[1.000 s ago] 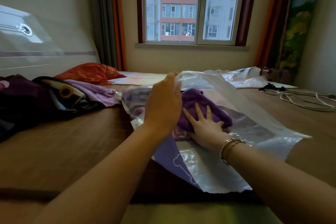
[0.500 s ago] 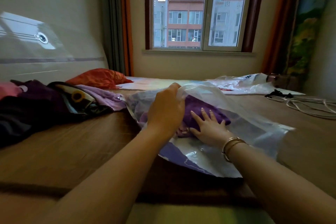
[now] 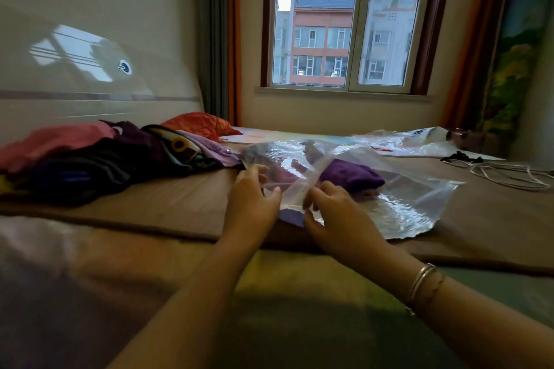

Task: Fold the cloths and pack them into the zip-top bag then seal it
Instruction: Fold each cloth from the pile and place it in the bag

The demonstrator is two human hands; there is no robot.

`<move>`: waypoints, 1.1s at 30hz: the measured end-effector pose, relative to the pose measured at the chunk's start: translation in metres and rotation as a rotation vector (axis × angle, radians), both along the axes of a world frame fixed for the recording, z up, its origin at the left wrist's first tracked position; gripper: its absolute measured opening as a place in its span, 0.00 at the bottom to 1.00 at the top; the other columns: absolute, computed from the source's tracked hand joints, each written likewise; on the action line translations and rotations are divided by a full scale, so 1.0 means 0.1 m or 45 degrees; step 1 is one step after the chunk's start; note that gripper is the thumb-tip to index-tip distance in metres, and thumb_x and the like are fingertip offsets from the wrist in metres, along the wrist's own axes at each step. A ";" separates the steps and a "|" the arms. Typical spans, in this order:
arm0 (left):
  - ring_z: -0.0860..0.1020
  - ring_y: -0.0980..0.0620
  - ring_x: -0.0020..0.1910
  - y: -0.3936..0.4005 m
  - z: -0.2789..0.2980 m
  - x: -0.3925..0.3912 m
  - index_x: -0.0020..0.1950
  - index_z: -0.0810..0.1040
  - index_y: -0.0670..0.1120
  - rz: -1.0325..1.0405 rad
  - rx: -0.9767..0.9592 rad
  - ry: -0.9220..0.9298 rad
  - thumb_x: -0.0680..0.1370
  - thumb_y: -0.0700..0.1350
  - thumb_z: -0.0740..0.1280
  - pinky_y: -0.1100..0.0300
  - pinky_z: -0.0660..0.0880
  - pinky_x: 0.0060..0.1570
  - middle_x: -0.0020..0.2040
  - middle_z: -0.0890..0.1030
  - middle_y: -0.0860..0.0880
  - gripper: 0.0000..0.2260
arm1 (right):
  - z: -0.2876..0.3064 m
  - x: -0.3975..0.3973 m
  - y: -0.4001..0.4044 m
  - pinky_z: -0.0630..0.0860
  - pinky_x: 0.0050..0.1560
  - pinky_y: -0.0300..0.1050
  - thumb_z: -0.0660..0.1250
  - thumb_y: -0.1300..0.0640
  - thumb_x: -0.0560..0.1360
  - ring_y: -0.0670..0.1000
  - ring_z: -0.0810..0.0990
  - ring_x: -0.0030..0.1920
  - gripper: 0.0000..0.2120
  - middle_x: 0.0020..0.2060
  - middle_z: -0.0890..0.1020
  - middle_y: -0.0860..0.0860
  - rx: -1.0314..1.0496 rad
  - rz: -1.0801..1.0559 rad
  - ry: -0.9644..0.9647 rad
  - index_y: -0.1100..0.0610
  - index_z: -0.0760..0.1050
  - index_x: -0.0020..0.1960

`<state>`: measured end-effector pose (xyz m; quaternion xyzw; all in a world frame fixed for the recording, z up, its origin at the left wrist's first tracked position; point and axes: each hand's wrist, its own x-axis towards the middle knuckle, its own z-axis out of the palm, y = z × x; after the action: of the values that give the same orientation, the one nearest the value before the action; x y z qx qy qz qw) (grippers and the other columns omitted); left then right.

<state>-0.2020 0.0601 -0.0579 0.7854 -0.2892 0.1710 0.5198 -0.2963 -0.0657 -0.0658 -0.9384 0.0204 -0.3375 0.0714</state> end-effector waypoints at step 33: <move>0.74 0.55 0.54 2.49 -0.95 2.14 0.61 0.74 0.54 0.710 -0.373 0.508 0.81 0.41 0.59 0.59 0.73 0.51 0.62 0.74 0.51 0.13 | -0.50 4.35 2.77 0.42 0.73 0.61 0.61 0.49 0.79 0.53 0.42 0.77 0.09 0.78 0.48 0.49 0.192 0.724 0.489 0.50 0.77 0.54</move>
<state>0.0118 0.3094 -0.1529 0.7692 0.0705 0.1891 0.6063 0.1392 0.2112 -0.1154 -0.9450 -0.2040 -0.1191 0.2264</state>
